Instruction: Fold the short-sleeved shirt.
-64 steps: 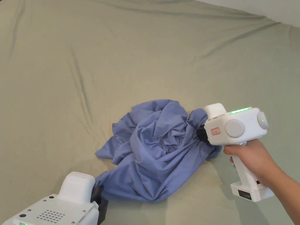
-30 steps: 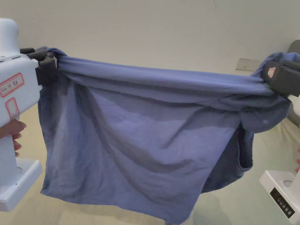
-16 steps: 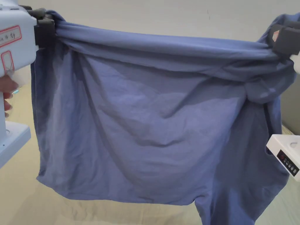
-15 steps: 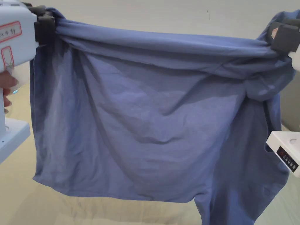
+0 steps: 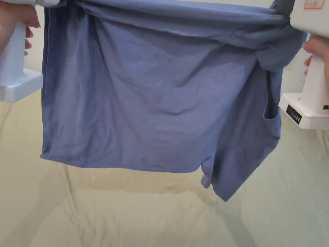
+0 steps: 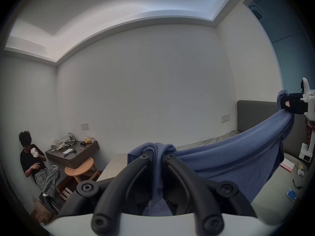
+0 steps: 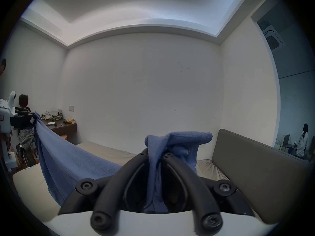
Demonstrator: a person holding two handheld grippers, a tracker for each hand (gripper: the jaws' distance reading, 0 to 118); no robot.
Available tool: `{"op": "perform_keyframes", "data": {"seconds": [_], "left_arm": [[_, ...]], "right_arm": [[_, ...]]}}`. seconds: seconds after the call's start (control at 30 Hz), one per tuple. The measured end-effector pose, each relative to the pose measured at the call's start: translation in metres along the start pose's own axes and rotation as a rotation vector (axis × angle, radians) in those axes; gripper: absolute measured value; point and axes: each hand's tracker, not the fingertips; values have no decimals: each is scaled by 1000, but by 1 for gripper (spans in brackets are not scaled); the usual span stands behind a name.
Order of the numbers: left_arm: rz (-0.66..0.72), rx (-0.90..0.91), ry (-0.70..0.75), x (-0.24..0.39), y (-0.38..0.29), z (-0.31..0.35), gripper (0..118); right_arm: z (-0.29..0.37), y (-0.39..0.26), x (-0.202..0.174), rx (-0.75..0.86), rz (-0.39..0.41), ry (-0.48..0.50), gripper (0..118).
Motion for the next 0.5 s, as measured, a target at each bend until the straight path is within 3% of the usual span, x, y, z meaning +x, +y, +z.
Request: {"op": "perform_keyframes", "data": {"seconds": [0.23, 0.5], "left_arm": [[-38, -41, 28, 7, -19, -72, 8], [-113, -147, 36, 30, -103, -114, 8]], "right_arm": [[-63, -24, -13, -61, 19, -24, 12], [-90, -111, -26, -218, 77, -19, 12]]}}
